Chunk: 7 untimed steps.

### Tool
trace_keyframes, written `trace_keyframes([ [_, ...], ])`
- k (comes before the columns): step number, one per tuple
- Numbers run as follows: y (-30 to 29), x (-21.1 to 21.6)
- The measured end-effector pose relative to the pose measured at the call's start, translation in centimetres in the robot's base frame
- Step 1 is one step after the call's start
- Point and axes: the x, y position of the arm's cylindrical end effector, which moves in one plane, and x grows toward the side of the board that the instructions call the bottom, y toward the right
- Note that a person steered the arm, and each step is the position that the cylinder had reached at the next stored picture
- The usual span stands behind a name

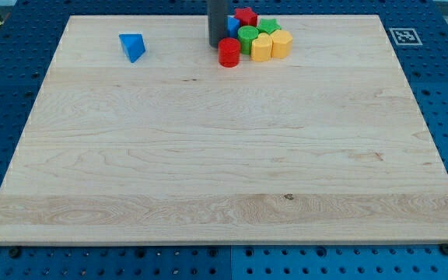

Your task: Push the red star right a bit

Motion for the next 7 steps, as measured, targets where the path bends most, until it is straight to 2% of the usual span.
trace_keyframes([
  [2, -5.1, 0.0],
  [4, -8.7, -5.2],
  [5, -9.1, -7.3],
  [7, -7.0, -7.3],
])
